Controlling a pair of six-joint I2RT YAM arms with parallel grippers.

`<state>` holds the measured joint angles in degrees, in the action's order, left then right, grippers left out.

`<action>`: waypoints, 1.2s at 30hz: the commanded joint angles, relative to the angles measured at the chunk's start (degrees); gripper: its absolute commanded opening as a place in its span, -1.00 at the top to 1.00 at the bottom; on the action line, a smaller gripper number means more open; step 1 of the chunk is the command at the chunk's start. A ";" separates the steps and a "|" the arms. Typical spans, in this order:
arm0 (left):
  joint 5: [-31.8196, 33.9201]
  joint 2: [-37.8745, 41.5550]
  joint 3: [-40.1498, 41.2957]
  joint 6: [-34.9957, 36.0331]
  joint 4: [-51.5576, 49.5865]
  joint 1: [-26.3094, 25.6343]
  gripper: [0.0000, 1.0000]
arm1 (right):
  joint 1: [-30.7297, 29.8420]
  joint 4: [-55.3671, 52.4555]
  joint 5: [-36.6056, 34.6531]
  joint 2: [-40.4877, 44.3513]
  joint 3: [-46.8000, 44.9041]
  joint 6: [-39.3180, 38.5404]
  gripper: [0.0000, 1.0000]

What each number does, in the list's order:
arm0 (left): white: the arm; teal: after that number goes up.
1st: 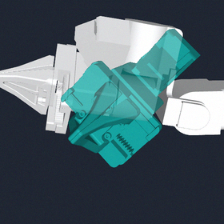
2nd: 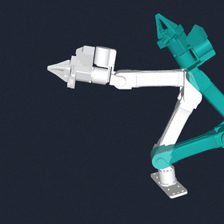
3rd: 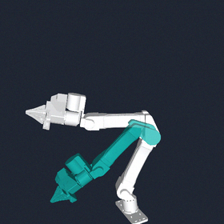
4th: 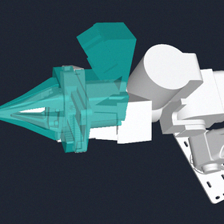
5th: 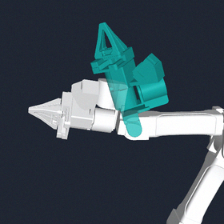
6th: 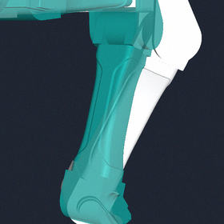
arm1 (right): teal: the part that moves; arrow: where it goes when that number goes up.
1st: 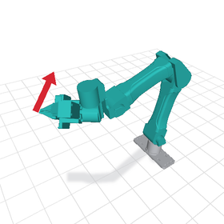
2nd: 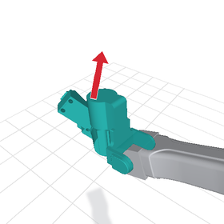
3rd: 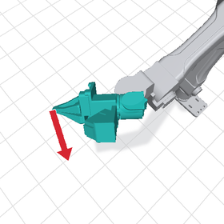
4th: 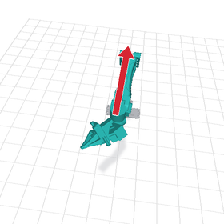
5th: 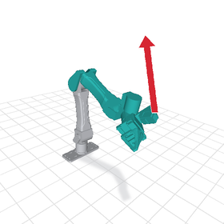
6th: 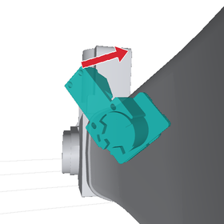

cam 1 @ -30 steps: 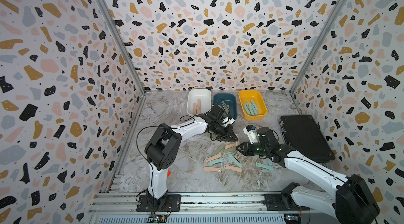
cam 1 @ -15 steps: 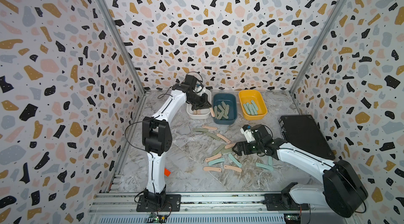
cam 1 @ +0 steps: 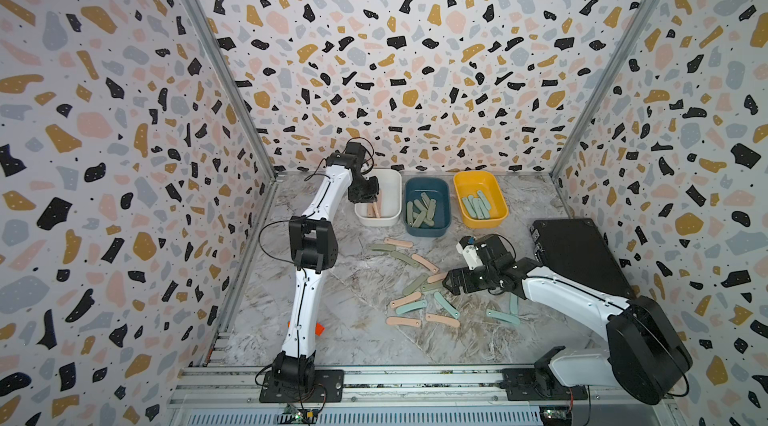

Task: Place the fruit knives into the storage box by color
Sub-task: Place the fruit knife in the storage box, then pick up the fruit knife from the center of the board.

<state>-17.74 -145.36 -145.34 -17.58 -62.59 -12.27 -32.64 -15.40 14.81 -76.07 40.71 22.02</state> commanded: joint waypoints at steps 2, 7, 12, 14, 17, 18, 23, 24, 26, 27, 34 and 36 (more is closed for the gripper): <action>-1.09 -0.74 -0.34 1.81 9.06 -0.15 0.94 | -0.15 -0.82 0.39 1.84 0.32 -0.20 -0.99; -1.45 -3.61 -1.40 2.35 12.23 -0.24 0.79 | -0.21 -2.72 0.24 0.38 2.44 -0.17 -0.99; -2.88 -5.93 -2.43 1.87 14.77 -0.22 0.59 | -0.14 -4.97 -0.59 -0.10 4.71 -0.82 -0.97; -4.10 -6.33 -3.27 2.30 14.37 -0.18 0.52 | -0.15 -5.07 -1.29 0.02 4.93 -0.92 -0.90; -4.60 -5.04 -2.74 2.96 13.62 0.03 0.40 | -0.14 -4.62 -2.66 -1.69 5.49 -1.54 -0.71; -5.30 -4.14 -2.05 2.60 13.50 0.02 0.32 | -0.18 -4.26 -2.84 -2.97 5.88 -1.71 -0.66; -6.73 5.36 6.21 -3.02 11.50 0.01 -0.21 | -0.14 -4.91 -5.13 -10.97 11.35 -3.34 -0.39; -7.37 8.70 10.16 -5.35 11.89 -0.11 -0.33 | -0.16 -5.25 -5.91 -12.82 12.81 -4.30 -0.36; -8.24 14.62 16.64 -8.30 12.71 -0.41 -0.49 | -0.14 -5.35 -7.35 -15.89 15.35 -5.35 -0.33; -7.85 17.42 19.86 -9.32 12.43 -0.75 -0.57 | -0.14 -5.56 -7.71 -17.50 16.90 -5.99 -0.30; -9.51 31.87 41.86 -10.94 14.38 -3.24 -0.86 | -1.36 -5.96 -8.39 -24.60 23.75 -9.32 -0.13; -10.28 35.05 48.19 -11.52 16.64 -3.64 -0.94 | -2.60 -6.17 -9.54 -26.42 25.05 -10.42 -0.14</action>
<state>-26.13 -111.11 -103.94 -27.55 -47.77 -15.27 -33.58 -19.64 7.18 -101.41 63.35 14.41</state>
